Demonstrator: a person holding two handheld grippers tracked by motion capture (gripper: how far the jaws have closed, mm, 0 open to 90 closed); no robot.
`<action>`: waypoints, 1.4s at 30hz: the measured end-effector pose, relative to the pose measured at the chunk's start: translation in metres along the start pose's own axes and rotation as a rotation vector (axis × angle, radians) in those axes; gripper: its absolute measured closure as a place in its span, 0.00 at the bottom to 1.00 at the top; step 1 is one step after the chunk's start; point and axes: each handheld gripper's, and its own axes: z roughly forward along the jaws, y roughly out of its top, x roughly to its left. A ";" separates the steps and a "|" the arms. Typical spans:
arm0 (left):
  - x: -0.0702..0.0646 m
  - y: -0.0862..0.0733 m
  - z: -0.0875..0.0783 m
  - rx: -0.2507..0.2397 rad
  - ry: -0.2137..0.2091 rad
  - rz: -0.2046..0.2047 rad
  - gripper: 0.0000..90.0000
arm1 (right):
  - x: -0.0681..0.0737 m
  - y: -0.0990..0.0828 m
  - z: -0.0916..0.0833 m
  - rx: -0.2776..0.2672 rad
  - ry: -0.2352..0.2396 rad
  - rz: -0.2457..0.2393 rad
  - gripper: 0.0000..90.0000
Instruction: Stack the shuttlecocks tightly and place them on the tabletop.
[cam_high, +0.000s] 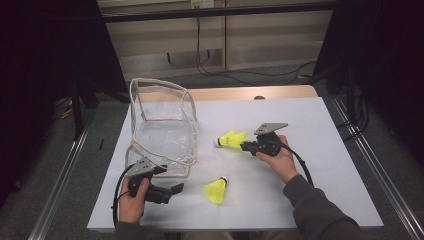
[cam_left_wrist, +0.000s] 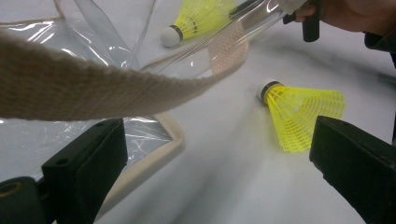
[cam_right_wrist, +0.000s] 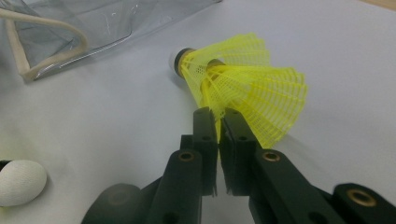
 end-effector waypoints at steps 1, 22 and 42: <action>0.000 0.000 0.000 0.000 0.000 0.000 0.05 | 0.000 0.000 0.000 0.000 -0.001 -0.002 0.93; 0.000 0.000 0.000 -0.001 0.001 -0.001 0.05 | 0.002 0.002 -0.012 -0.001 -0.067 -0.021 0.66; -0.001 0.000 -0.001 0.006 0.000 0.003 0.05 | 0.009 -0.004 -0.031 -0.019 -0.048 0.017 0.42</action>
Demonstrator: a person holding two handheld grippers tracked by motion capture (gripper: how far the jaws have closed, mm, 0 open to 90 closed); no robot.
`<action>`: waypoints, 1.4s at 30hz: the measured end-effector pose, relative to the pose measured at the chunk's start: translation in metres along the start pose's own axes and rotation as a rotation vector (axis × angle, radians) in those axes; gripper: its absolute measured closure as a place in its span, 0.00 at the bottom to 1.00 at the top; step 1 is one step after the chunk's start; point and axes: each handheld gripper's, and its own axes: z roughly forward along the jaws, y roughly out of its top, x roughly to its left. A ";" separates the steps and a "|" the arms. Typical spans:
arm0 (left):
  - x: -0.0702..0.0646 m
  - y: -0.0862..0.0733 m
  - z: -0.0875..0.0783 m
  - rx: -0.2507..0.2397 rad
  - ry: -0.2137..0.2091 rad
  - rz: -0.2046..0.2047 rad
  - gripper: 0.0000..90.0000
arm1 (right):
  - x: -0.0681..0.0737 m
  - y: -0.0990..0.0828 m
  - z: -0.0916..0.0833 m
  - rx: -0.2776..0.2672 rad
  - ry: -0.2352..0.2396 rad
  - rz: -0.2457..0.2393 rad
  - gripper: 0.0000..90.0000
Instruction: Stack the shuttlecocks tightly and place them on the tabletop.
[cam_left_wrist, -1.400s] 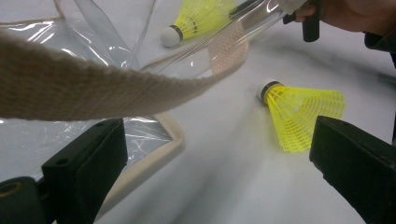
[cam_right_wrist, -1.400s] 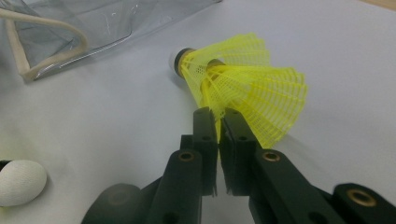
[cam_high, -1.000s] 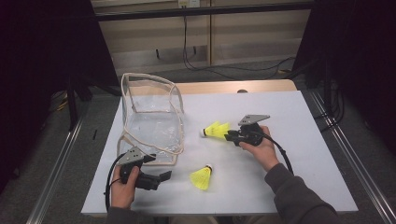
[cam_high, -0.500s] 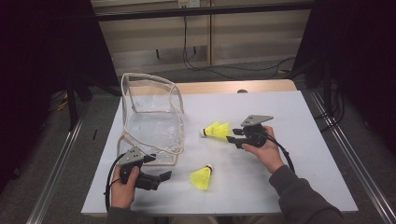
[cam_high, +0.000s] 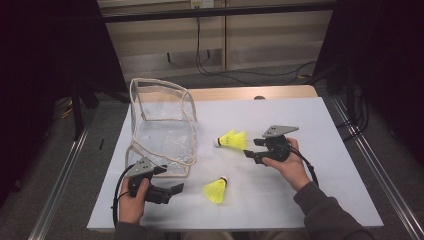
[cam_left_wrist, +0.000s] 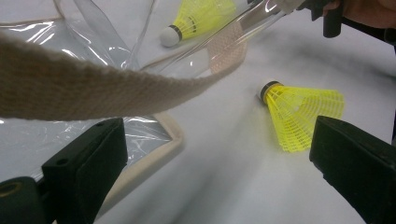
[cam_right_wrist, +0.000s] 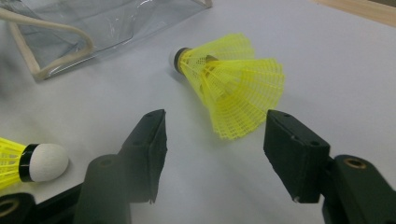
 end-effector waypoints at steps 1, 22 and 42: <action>0.000 0.000 0.000 -0.003 0.000 -0.001 0.05 | 0.000 0.000 -0.001 0.004 -0.002 0.002 0.41; 0.000 0.000 0.000 0.003 -0.001 0.002 0.05 | 0.008 -0.011 -0.018 -0.033 -0.001 0.025 0.25; -0.001 0.001 0.000 -0.004 -0.001 0.005 0.05 | 0.019 -0.015 -0.020 -0.033 0.048 0.027 0.17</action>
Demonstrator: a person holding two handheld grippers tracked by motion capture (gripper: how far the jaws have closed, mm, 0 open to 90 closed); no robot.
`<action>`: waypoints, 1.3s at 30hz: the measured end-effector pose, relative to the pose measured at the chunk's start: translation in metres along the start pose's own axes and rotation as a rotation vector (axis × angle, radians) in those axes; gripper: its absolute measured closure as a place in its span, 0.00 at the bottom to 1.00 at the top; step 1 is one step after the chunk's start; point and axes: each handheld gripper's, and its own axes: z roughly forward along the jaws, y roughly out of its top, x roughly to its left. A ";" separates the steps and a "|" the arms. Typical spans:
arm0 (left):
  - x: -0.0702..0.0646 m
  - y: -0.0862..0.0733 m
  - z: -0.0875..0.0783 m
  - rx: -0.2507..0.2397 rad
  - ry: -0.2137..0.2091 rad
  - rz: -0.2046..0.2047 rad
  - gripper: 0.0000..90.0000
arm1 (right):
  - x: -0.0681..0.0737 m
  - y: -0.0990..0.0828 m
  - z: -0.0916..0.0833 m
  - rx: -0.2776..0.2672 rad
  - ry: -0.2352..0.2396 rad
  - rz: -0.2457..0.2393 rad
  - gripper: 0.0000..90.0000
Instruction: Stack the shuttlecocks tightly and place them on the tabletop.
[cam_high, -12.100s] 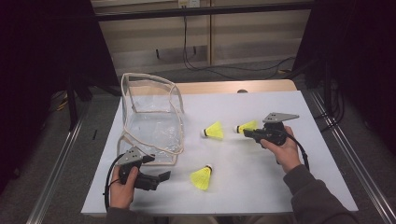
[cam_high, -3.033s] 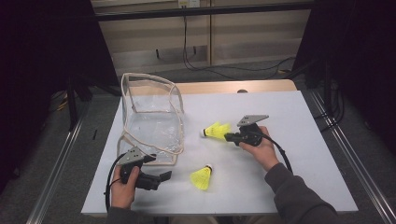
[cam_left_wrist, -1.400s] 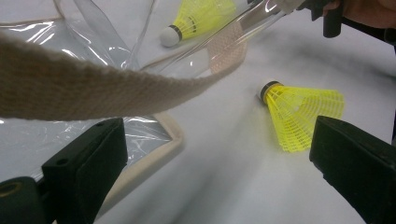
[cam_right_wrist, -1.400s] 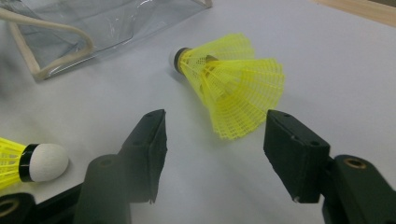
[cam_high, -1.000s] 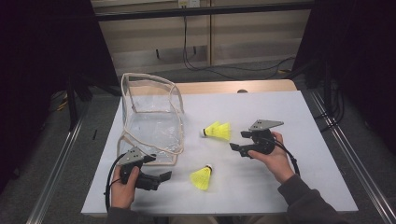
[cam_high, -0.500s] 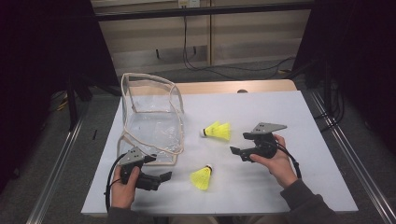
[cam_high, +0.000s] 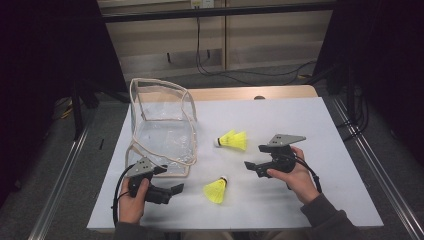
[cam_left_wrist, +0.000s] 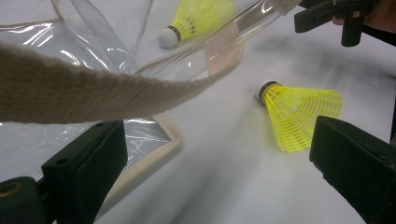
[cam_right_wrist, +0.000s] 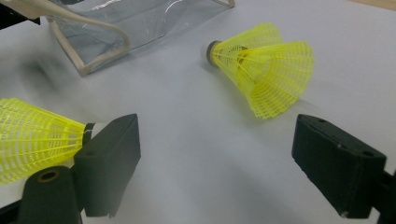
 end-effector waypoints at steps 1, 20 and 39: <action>0.000 0.000 0.000 0.002 0.001 0.000 0.05 | 0.001 0.000 0.000 -0.005 0.006 0.008 0.16; 0.000 0.000 0.001 0.002 -0.004 0.003 0.05 | 0.018 0.002 0.006 0.008 0.056 -0.029 0.13; -0.001 0.000 0.001 0.002 -0.005 0.002 0.05 | 0.035 0.005 0.014 0.016 0.089 -0.066 0.12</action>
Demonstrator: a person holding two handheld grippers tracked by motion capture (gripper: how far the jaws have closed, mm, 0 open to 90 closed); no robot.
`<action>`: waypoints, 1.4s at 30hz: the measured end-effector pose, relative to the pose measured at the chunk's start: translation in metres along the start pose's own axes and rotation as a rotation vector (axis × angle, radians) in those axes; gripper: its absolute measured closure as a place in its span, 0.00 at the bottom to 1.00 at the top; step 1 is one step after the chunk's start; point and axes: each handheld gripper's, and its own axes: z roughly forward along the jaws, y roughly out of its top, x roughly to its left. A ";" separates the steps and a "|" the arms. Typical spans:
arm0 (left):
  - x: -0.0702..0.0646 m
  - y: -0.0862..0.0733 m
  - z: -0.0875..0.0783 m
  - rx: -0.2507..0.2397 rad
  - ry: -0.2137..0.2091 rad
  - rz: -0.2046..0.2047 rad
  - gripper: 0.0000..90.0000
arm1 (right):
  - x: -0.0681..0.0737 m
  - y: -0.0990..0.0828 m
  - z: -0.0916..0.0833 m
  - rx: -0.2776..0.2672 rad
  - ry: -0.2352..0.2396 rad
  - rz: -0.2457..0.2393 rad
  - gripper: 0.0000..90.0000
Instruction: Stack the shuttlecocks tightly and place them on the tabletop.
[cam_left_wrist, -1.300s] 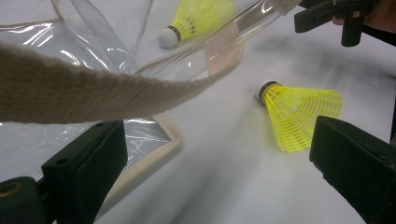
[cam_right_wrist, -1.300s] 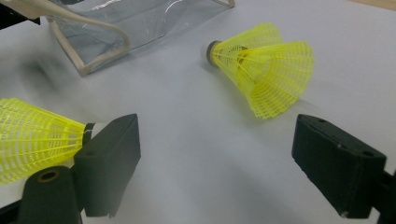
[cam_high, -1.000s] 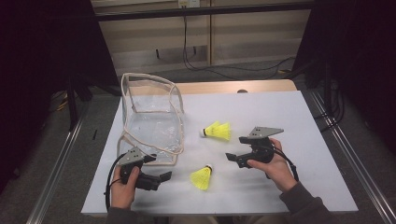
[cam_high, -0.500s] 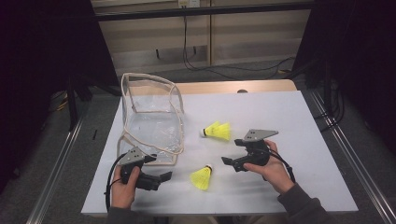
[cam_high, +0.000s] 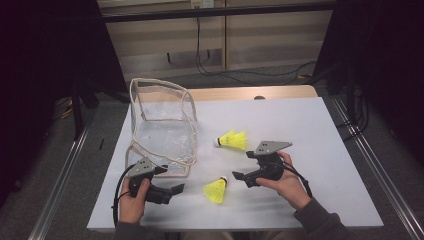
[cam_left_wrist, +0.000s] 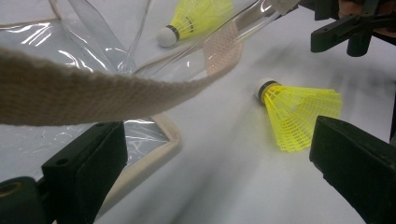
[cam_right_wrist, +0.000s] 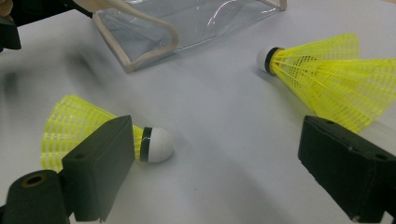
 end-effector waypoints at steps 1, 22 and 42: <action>0.000 0.000 0.000 -0.001 0.000 -0.001 0.05 | 0.001 0.000 0.000 0.001 0.000 -0.001 0.11; 0.000 0.000 0.000 0.000 -0.001 0.002 0.05 | 0.013 0.003 0.007 0.008 0.036 -0.014 0.11; 0.000 0.000 0.000 0.001 -0.001 0.003 0.05 | 0.025 0.004 0.015 0.017 0.077 -0.032 0.10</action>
